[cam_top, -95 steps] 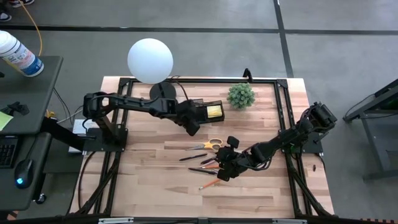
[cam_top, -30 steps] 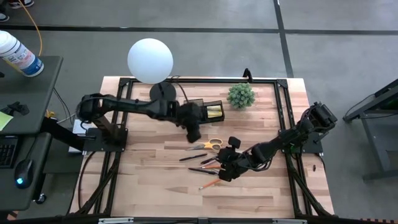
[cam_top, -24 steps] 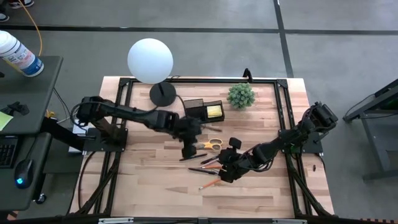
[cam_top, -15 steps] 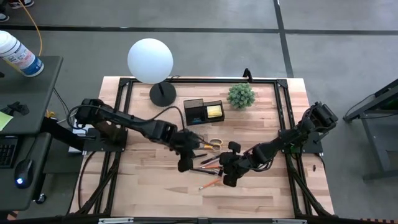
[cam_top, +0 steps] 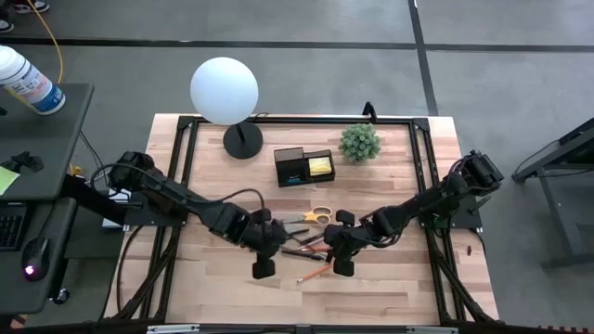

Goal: Pick and place office supplies into organizer
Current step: Put the black binder clip into the desk organizer

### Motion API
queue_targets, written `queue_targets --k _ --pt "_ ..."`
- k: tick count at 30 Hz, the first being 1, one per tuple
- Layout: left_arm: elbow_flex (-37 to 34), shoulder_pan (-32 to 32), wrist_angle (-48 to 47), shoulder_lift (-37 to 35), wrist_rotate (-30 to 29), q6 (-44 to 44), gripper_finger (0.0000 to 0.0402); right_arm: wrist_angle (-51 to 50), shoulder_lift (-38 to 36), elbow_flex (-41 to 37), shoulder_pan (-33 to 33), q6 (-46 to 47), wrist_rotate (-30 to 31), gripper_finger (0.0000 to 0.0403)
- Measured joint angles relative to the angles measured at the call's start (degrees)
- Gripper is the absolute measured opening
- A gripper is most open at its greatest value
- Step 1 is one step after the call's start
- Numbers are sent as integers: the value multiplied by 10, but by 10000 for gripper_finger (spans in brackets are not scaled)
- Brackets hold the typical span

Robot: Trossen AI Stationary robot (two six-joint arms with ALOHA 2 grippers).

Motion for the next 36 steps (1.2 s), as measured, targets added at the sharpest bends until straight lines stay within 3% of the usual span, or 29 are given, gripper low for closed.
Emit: queue_targets --k 10,24,36 --pt "0 -55 -56 0 -52 1 14 -5 33 11 -11 53 -43 119" --pt "0 -54 -142 0 -79 20 15 -186 175 208 -12 40 -9 119" --pt "0 -54 -133 0 -83 21 14 -203 186 215 -12 74 -26 119"
